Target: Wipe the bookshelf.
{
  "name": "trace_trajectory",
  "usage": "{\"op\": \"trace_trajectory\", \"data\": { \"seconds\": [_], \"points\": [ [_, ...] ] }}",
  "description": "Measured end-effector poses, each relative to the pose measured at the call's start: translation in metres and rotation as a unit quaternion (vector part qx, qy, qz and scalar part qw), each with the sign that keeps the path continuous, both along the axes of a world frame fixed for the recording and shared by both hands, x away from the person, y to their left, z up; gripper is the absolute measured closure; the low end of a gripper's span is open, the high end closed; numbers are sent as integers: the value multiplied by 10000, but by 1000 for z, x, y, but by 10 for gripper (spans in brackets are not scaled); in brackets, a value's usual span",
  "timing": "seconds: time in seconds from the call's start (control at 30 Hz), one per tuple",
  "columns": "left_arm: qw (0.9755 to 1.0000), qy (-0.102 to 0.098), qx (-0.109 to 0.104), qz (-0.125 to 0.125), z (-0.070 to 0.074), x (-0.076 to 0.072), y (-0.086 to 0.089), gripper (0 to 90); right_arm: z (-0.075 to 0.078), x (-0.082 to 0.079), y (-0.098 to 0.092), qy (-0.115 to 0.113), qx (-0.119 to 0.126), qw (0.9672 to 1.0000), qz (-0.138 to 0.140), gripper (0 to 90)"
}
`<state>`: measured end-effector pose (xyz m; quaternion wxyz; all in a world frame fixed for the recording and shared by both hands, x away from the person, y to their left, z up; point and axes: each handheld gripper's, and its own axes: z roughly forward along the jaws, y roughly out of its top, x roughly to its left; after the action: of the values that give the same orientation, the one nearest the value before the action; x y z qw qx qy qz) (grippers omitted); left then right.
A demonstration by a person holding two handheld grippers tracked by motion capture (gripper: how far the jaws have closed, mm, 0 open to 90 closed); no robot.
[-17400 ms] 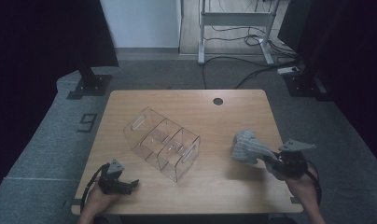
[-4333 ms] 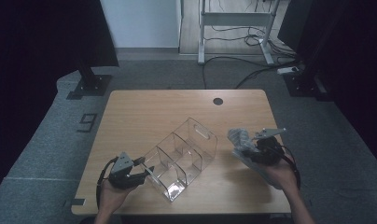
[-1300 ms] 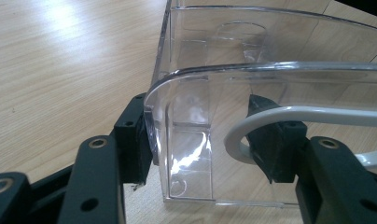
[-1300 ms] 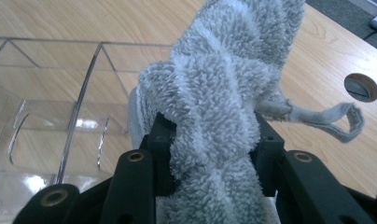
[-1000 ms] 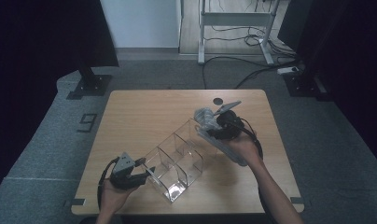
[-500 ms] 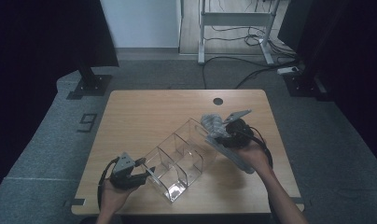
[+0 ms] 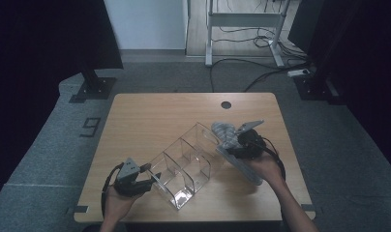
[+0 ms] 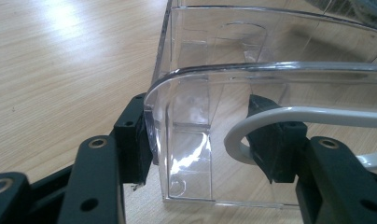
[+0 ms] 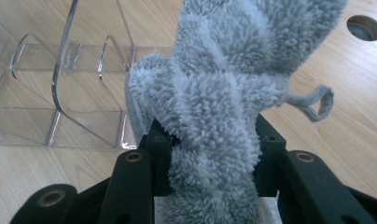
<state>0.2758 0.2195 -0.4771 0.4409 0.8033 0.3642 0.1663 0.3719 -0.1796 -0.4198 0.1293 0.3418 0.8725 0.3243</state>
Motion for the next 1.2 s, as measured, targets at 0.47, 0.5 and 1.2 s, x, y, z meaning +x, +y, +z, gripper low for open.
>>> {"op": "trace_trajectory", "data": {
  "seconds": [0.47, 0.5, 1.2],
  "points": [
    [10000, -6, 4, 0, 0, 0, 0, 442, -27, 2, -2, 209, -16, 9998, -35, 592],
    [10000, -12, 4, 0, 0, 0, 0, 442, -28, 2, -2, 224, -31, 9997, -48, 592],
    [10000, -9, -2, 47, 0, -1, -2, 441, -80, 20, 2, 630, -197, 9975, -261, 587]
  ]
}}
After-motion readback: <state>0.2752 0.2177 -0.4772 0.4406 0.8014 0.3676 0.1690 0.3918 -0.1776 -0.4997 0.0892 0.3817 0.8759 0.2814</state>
